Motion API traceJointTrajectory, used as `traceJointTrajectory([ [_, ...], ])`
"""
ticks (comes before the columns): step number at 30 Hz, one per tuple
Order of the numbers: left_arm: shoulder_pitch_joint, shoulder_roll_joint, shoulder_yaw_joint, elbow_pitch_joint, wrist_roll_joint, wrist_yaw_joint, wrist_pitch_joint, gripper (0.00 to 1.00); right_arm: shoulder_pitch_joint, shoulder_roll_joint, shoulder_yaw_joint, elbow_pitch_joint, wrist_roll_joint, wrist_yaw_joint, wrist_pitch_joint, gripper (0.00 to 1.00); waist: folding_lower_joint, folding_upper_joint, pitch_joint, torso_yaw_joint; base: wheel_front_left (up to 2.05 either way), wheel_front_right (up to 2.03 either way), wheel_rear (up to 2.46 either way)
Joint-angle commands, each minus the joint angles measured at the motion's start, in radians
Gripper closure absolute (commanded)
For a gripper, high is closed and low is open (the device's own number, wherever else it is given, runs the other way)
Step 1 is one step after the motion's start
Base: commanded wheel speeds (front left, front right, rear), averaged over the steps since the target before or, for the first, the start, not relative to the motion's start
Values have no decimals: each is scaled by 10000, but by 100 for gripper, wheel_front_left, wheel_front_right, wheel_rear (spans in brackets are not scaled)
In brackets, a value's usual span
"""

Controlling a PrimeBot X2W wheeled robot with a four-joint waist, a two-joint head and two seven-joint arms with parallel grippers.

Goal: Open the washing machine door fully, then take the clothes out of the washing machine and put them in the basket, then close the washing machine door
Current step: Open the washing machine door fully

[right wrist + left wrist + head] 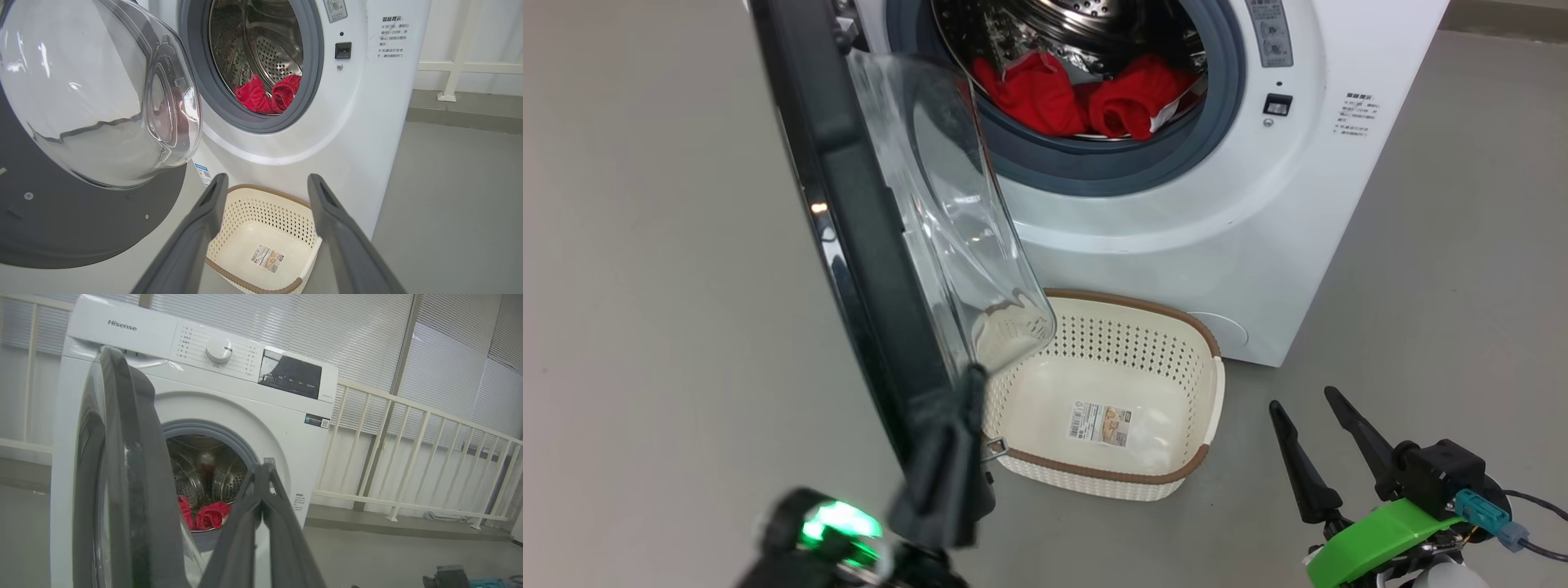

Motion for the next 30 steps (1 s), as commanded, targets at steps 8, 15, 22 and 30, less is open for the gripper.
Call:
traceJointTrajectory([
  [8, 72, 85, -662, 1678, -884, -2, -38, 100, -254, -19, 255, -279, -59, 75, -118, 0, 0, 0, 138, -72, 0, 0, 0],
  [15, -55, 85, -243, 2704, -1468, 162, -38, 100, -314, -15, 244, -296, -63, 75, -118, 0, 0, 0, 193, -54, 0, 0, 0],
  [22, -35, 85, 364, 3087, -1557, 174, -38, 100, -290, -7, 190, -342, -49, 75, -118, 0, 0, 0, 167, 76, 0, 0, 0],
  [30, 359, 85, 1351, 2955, -1297, 214, -38, 100, -234, 23, 131, -409, -66, 75, -118, 0, 0, 0, 138, 352, 0, 0, 0],
])
